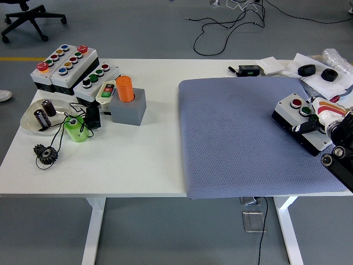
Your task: Pick up the button,place it on the desk,press the button,press the button
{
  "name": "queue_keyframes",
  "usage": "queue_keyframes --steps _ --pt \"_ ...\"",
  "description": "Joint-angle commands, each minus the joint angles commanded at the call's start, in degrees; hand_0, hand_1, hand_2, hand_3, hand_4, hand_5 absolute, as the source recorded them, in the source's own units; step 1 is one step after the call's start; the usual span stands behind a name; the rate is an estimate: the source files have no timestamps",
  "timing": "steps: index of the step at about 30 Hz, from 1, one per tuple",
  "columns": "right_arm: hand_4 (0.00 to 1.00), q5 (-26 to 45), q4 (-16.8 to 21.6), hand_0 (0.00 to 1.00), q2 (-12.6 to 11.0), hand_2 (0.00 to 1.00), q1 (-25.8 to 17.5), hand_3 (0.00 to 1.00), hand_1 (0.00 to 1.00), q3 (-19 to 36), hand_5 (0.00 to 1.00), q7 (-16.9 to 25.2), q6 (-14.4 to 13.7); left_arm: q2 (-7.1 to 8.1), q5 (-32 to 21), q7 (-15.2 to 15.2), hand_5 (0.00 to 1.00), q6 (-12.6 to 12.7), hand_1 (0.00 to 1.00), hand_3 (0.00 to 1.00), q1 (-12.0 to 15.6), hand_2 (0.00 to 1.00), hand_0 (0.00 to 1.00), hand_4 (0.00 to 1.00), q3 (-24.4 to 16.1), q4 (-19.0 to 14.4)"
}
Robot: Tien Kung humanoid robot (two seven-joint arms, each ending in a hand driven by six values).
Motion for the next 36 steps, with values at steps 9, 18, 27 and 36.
queue_keyframes --steps 9,18,27,36 --pt "0.182 -0.08 3.13 0.151 -3.61 0.194 0.78 0.299 0.113 -2.94 0.002 15.42 -1.92 -0.05 -0.08 0.04 0.971 -0.07 0.55 0.467 -0.02 0.509 0.609 0.284 0.1 0.1" --pt "0.187 0.04 5.24 0.166 -6.46 0.195 2.3 0.308 0.11 -7.05 0.002 28.55 -1.13 -0.05 -0.36 0.01 0.969 -0.12 0.55 0.467 -0.09 0.509 0.609 0.282 0.3 0.13" --pt "0.216 -4.33 6.23 0.17 -9.14 0.199 5.02 0.317 0.097 -12.53 0.002 38.41 -0.53 -0.11 -0.6 -0.01 0.973 -0.09 0.55 0.467 -0.05 0.509 0.609 0.284 0.6 0.17" --pt "0.241 -0.65 7.29 0.175 -11.49 0.203 7.71 0.324 0.098 -21.15 0.002 42.43 0.92 -0.05 -0.73 0.0 0.97 -0.09 0.55 0.467 -0.18 0.51 0.609 0.282 1.04 0.18"
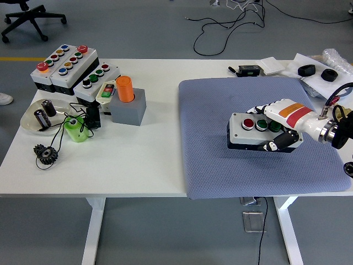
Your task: Pick up the button,place it on the desk,press the button,press the button
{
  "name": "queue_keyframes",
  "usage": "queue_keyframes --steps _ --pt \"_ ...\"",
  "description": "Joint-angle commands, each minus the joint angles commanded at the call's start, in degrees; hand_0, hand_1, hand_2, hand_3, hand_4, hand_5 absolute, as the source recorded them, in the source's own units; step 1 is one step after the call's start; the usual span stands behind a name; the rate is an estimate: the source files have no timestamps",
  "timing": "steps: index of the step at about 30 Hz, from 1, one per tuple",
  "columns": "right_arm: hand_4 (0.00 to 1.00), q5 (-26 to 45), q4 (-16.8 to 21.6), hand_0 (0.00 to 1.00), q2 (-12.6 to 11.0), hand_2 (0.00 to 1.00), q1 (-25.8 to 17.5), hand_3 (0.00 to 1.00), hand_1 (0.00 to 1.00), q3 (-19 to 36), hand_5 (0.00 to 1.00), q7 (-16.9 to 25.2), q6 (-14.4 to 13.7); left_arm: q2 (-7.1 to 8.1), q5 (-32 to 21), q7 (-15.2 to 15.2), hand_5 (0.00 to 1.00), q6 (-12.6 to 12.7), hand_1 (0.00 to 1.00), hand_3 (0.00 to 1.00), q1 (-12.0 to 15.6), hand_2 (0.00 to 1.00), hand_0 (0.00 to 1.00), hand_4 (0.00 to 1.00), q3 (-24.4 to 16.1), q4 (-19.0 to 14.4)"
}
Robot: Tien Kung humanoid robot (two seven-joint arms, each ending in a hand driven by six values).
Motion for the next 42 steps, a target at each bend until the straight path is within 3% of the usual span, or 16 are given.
queue_keyframes --steps 1,6,7,18,19,24,25,31,32,37,38,42 --pt "0.287 0.4 -0.34 0.156 0.11 0.203 0.05 0.323 0.092 -0.38 0.002 0.45 -0.35 -0.02 -0.15 -0.03 0.969 0.01 0.549 0.466 0.02 0.509 0.609 0.282 0.09 0.0" --pt "0.287 1.49 -0.88 0.156 0.36 0.203 0.31 0.323 0.092 -1.24 0.002 1.77 -1.14 -0.03 -0.29 0.06 0.969 0.0 0.549 0.466 0.0 0.509 0.609 0.282 0.56 0.0" --pt "0.331 1.62 -0.95 0.166 0.39 0.236 0.49 0.398 0.1 -1.67 0.089 1.98 -1.08 -0.04 -0.29 0.08 0.968 -0.01 0.55 0.466 -0.01 0.51 0.609 0.281 0.64 0.0" --pt "0.381 -0.28 -2.51 0.19 1.65 0.281 0.87 0.456 0.14 -3.16 0.079 2.36 -0.19 -0.21 -0.67 0.1 0.967 0.05 0.55 0.466 0.01 0.511 0.609 0.28 1.17 0.02" --pt "0.495 -0.39 -2.82 0.289 1.81 0.319 0.85 0.478 0.222 -3.09 0.263 2.57 -0.46 -0.19 -0.63 0.12 0.967 0.04 0.55 0.467 0.02 0.511 0.609 0.278 1.17 0.0" --pt "0.495 -0.97 -3.68 0.289 2.16 0.319 0.83 0.478 0.222 -3.0 0.263 3.5 -1.08 -0.16 -0.46 0.14 0.967 0.03 0.55 0.467 0.05 0.511 0.609 0.278 0.99 -0.05" --pt "0.65 -1.4 -3.73 0.402 2.2 0.42 0.82 0.55 0.362 -3.03 0.335 3.33 -1.09 -0.17 -0.47 0.14 0.966 0.03 0.551 0.467 0.06 0.511 0.608 0.279 1.0 -0.05" --pt "0.65 -3.67 -3.93 0.402 2.57 0.42 0.71 0.55 0.362 -3.45 0.335 1.96 0.2 -0.24 -0.65 0.2 0.966 0.0 0.55 0.467 0.1 0.511 0.608 0.277 1.26 -0.03" --pt "0.745 -4.05 -3.95 0.479 2.67 0.511 0.71 0.622 0.466 -3.64 0.362 1.64 0.55 -0.25 -0.61 0.22 0.966 -0.01 0.55 0.467 0.11 0.511 0.608 0.277 1.23 -0.04" --pt "0.745 -5.33 -4.18 0.479 2.85 0.511 0.6 0.622 0.466 -3.55 0.362 0.55 1.81 -0.28 -0.61 0.23 0.966 -0.02 0.55 0.467 0.13 0.511 0.608 0.277 1.2 -0.03" --pt "0.806 -5.68 -4.19 0.534 2.83 0.645 0.54 0.717 0.548 -3.38 0.373 0.12 2.21 -0.27 -0.61 0.21 0.966 -0.02 0.55 0.468 0.14 0.511 0.609 0.278 1.17 -0.03" --pt "0.806 -6.3 -3.87 0.534 2.48 0.645 0.23 0.717 0.548 -2.85 0.373 -0.4 2.52 -0.22 -0.26 0.3 0.966 -0.07 0.55 0.468 0.12 0.511 0.609 0.278 0.92 -0.07"
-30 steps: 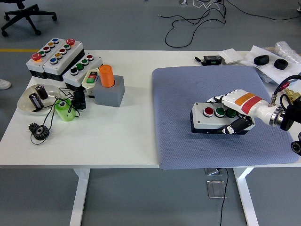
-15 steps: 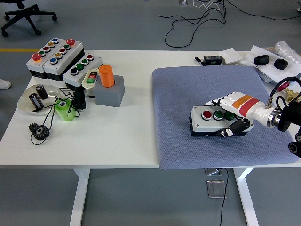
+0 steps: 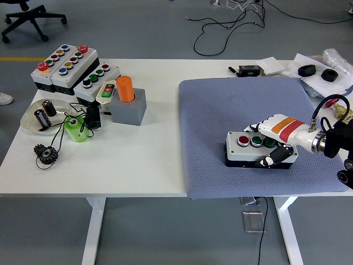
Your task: Pick up the button,place it on the desk,press the button,press the button
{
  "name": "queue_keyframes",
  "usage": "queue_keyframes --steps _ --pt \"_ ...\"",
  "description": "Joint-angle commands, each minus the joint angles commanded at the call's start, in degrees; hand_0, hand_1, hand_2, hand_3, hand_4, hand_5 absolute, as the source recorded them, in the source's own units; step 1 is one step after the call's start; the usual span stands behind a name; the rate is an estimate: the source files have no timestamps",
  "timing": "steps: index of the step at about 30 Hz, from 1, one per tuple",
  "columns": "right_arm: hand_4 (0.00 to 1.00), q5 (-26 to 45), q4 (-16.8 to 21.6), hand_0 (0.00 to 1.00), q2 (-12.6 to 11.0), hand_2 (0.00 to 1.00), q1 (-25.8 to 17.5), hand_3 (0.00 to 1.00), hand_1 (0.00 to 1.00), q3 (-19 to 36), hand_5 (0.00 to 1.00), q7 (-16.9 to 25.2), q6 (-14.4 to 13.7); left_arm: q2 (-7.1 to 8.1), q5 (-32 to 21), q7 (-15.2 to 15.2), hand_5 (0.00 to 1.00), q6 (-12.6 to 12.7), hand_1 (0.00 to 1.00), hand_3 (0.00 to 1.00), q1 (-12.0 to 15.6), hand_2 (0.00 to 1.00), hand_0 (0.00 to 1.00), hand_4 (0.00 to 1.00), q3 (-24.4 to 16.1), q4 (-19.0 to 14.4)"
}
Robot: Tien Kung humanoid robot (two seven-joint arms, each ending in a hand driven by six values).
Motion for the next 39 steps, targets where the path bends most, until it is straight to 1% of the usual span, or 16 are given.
queue_keyframes --steps 1,2,7,8,13,14,18,19,21,25,26,30,31,36,37,39 --pt "0.806 0.11 0.13 0.534 -0.17 0.645 -0.07 0.717 0.548 0.12 0.373 0.02 0.16 -0.01 0.01 -0.02 0.966 0.02 0.55 0.468 0.03 0.511 0.609 0.278 -0.16 0.01" --pt "0.864 0.15 0.18 0.599 -0.24 0.714 -0.1 0.828 0.582 0.16 0.372 0.03 0.22 -0.02 0.01 -0.02 0.967 0.02 0.55 0.468 0.04 0.511 0.608 0.279 -0.22 0.01" --pt "0.864 -0.2 0.31 0.599 -0.58 0.714 0.04 0.828 0.582 0.34 0.372 0.81 0.03 0.04 -0.05 0.0 0.967 0.01 0.55 0.468 0.02 0.511 0.608 0.279 -0.01 0.0" --pt "0.916 -0.29 0.3 0.721 -0.61 0.811 0.06 0.935 0.676 0.36 0.343 0.96 -0.12 0.05 -0.09 0.0 0.967 0.01 0.549 0.468 0.01 0.511 0.607 0.279 0.06 0.01" --pt "0.916 -0.61 0.89 0.721 -1.1 0.811 -0.02 0.935 0.676 0.67 0.343 0.7 0.32 0.08 -0.04 0.01 0.967 0.0 0.549 0.468 -0.03 0.511 0.607 0.279 0.01 0.01" --pt "0.928 -0.63 0.99 0.783 -1.17 0.881 -0.05 0.991 0.726 0.72 0.334 0.62 0.46 0.08 -0.04 0.01 0.969 0.0 0.549 0.467 -0.03 0.51 0.607 0.279 0.01 0.01" --pt "0.928 -0.66 2.64 0.783 -1.9 0.881 -0.36 0.991 0.726 1.4 0.334 -0.26 0.66 0.12 -0.02 0.0 0.969 0.0 0.549 0.467 -0.05 0.51 0.607 0.279 -0.07 0.03" --pt "0.954 -0.57 3.08 0.817 -2.09 0.957 -0.5 0.998 0.79 1.72 0.298 -0.32 0.55 0.13 -0.02 -0.01 0.971 -0.01 0.549 0.468 -0.04 0.51 0.607 0.279 -0.1 0.02" --pt "0.954 -0.4 3.89 0.817 -2.44 0.957 -0.75 0.998 0.79 2.31 0.298 -0.41 0.33 0.15 -0.03 -0.03 0.971 -0.02 0.549 0.468 -0.02 0.51 0.607 0.279 -0.15 0.01" --pt "0.954 1.84 7.63 0.817 -4.34 0.957 -1.82 0.998 0.79 4.88 0.298 -1.06 1.08 0.18 0.02 -0.02 0.971 -0.05 0.549 0.468 0.0 0.51 0.607 0.279 0.01 0.04" --pt "0.929 2.49 9.25 0.826 -5.19 0.951 -2.49 0.998 0.792 6.02 0.281 -1.28 0.88 0.18 0.04 -0.03 0.972 -0.05 0.548 0.468 0.01 0.51 0.607 0.279 0.02 0.04" --pt "0.929 5.02 15.71 0.826 -7.97 0.951 -5.01 0.998 0.792 10.94 0.281 -2.69 0.02 0.18 0.06 -0.07 0.972 -0.04 0.548 0.468 0.05 0.51 0.607 0.279 0.05 0.06" --pt "0.878 5.55 17.54 0.752 -8.8 0.789 -5.86 0.989 0.685 12.41 0.217 -3.05 -0.21 0.21 0.2 -0.06 0.972 -0.05 0.548 0.468 0.04 0.51 0.606 0.279 -0.04 0.05" --pt "0.878 10.94 23.79 0.752 -11.33 0.789 -9.26 0.989 0.685 17.23 0.217 -5.46 -4.95 0.24 0.25 -0.11 0.972 -0.03 0.548 0.468 0.02 0.51 0.606 0.279 -0.15 0.06" --pt "0.394 13.07 24.65 0.421 -11.65 0.333 -10.07 0.761 0.194 17.99 0.002 -6.13 -6.35 0.25 0.22 -0.12 0.971 -0.04 0.548 0.467 0.01 0.508 0.608 0.279 -0.12 0.07" --pt "0.394 17.45 26.32 0.421 -12.27 0.333 -11.6 0.761 0.194 19.16 0.002 -7.1 -9.46 0.21 0.25 -0.13 0.971 -0.02 0.548 0.467 0.0 0.508 0.608 0.279 -0.12 0.11"
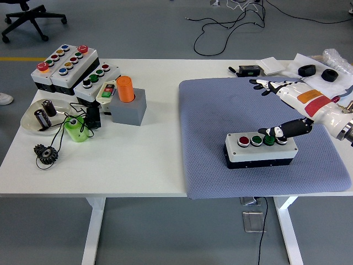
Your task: Pick up the button,place it on the desk,press the button,press the button
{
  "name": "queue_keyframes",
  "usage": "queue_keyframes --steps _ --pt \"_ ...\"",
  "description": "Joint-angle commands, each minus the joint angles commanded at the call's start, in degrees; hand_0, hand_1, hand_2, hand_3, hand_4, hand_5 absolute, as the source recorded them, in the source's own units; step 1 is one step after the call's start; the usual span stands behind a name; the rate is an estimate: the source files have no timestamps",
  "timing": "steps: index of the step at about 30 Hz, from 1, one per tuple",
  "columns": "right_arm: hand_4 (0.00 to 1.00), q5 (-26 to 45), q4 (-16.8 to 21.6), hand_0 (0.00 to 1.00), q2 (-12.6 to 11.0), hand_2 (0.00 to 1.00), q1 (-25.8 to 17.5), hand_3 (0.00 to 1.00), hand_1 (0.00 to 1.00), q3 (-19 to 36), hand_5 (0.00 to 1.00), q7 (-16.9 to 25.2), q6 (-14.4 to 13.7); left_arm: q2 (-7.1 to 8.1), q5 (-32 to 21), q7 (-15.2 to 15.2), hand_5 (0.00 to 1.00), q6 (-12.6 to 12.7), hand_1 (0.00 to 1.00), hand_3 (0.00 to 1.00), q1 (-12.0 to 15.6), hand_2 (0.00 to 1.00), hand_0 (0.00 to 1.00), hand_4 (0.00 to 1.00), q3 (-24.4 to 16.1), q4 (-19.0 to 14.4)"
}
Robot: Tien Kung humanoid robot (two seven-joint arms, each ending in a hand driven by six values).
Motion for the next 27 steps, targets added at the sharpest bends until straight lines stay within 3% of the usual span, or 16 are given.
queue_keyframes --steps 3,4,5,6,18,22,27 --pt "0.394 6.88 2.57 0.421 -0.89 0.333 -1.8 0.761 0.194 1.2 0.002 -0.35 -1.82 -0.05 -0.11 -0.03 0.971 0.02 0.548 0.467 0.06 0.508 0.608 0.279 0.0 0.01" --pt "0.394 9.23 3.83 0.421 -1.39 0.333 -2.29 0.761 0.194 1.25 0.002 -1.54 -0.88 -0.07 -0.1 -0.04 0.971 0.01 0.548 0.467 0.09 0.508 0.608 0.279 0.01 0.03" --pt "0.442 10.43 4.57 0.246 -1.67 0.168 -2.49 0.631 0.002 1.16 0.002 -2.49 0.09 -0.07 -0.16 -0.05 0.971 0.0 0.548 0.467 0.09 0.509 0.607 0.279 0.07 0.04" --pt "0.442 10.82 5.04 0.246 -1.86 0.168 -2.61 0.631 0.002 0.99 0.002 -3.21 0.94 -0.08 -0.18 -0.05 0.971 -0.01 0.548 0.467 0.09 0.509 0.607 0.279 0.1 0.05" --pt "0.425 1.21 4.87 0.189 -1.83 0.112 -2.5 0.637 0.002 -2.16 0.002 -14.12 11.64 -0.09 -0.22 0.02 0.97 -0.04 0.548 0.466 0.08 0.509 0.608 0.278 0.32 0.02" --pt "0.425 -1.22 4.37 0.189 -1.48 0.112 -1.86 0.637 0.002 -3.25 0.002 -16.68 14.26 -0.09 -0.23 0.04 0.97 -0.04 0.548 0.466 0.07 0.509 0.608 0.278 0.4 0.03" --pt "0.432 -1.88 3.78 0.187 -0.77 0.108 -1.52 0.655 0.002 -3.61 0.002 -17.6 15.18 -0.11 -0.33 0.07 0.97 -0.05 0.548 0.466 0.12 0.509 0.608 0.277 0.58 0.04"
